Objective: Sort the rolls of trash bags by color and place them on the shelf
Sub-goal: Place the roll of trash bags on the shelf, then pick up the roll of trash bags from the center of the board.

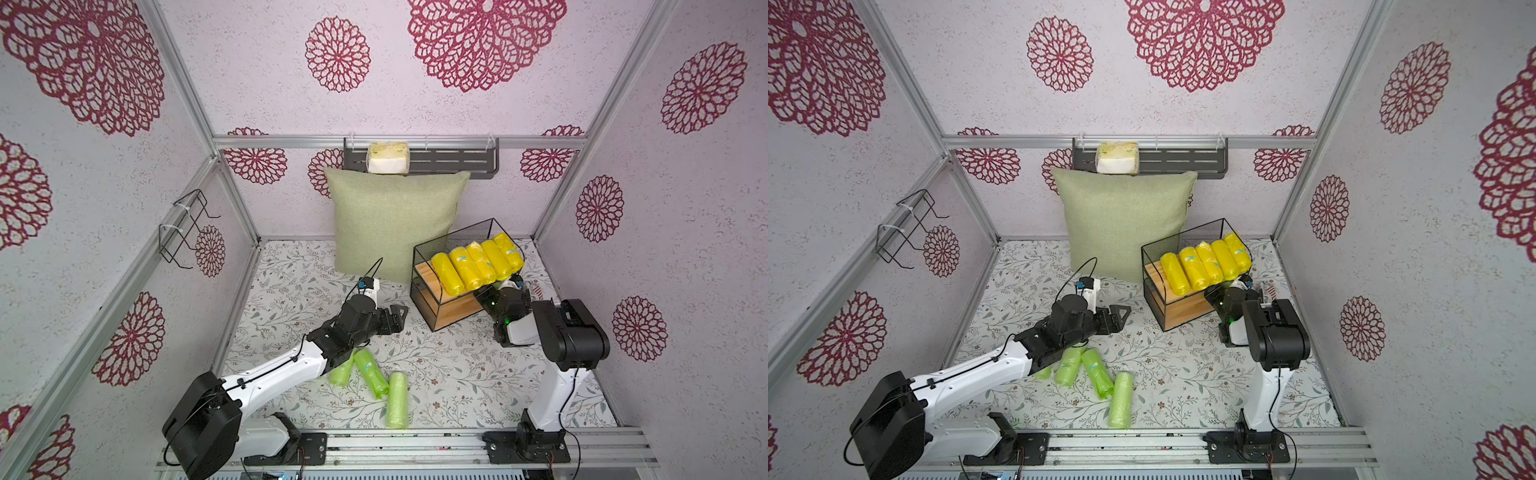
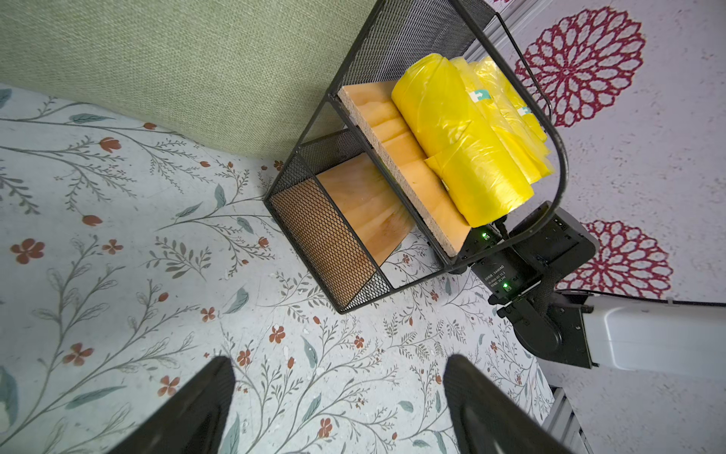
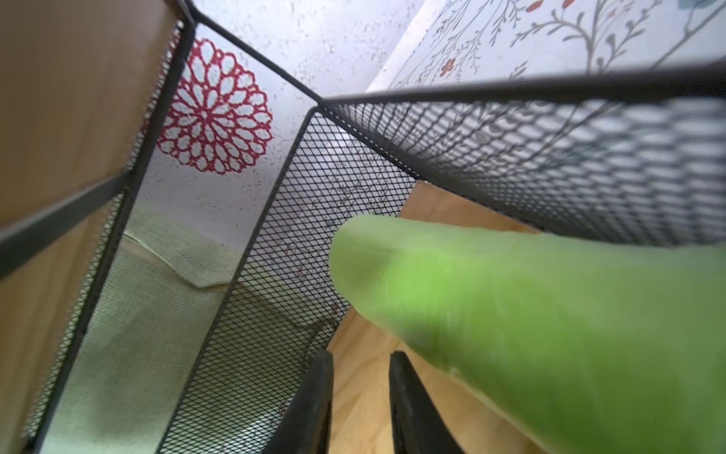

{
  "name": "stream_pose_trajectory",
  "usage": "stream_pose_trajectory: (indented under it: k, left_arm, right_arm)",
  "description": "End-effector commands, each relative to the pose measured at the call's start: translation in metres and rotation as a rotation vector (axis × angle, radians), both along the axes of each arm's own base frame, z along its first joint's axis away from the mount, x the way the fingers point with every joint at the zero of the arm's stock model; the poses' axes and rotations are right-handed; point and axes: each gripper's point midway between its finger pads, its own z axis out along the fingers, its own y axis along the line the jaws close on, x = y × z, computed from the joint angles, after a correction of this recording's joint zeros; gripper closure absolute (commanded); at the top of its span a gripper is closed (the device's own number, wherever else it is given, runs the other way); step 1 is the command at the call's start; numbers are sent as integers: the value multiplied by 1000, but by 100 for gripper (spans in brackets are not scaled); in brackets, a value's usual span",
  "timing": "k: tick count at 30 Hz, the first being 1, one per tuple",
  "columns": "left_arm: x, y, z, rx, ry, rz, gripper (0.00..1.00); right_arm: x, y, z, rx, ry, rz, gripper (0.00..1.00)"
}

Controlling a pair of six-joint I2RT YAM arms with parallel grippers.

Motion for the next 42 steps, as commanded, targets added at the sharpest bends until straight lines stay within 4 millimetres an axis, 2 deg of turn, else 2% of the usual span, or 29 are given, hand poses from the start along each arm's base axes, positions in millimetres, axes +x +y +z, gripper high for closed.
stream_pose_trajectory:
  k: [1, 6, 14, 17, 22, 27, 30, 36, 42]
  left_arm:
    - [4, 10, 2, 36, -15, 21, 11]
    - [3, 19, -6, 73, 2, 23, 11]
    - [-19, 23, -31, 160, 114, -53, 13]
    - [-42, 22, -48, 226, 206, -107, 16]
    - [-100, 9, -63, 343, 286, -222, 18]
    - [-131, 0, -75, 400, 366, -293, 19]
    - [-145, -10, -79, 438, 418, -340, 21]
    - [-186, -12, -82, 525, 496, -418, 25]
    - [-197, -8, -96, 533, 554, -431, 28]
  right_arm:
    - [2, 3, 44, 32, -129, 21, 71]
    - [-15, 5, 49, 29, -125, 38, 69]
    - [-68, 7, 48, -4, -95, 72, 67]
    - [-90, 9, 51, -59, -75, 98, 66]
    - [-131, 1, 58, -227, -37, 111, 60]
    - [-160, -3, 65, -352, -23, 148, 53]
    - [-170, 5, 62, -361, -9, 207, 50]
    - [-176, 14, 53, -339, -11, 262, 49]
    - [-175, 19, 47, -314, -10, 284, 49]
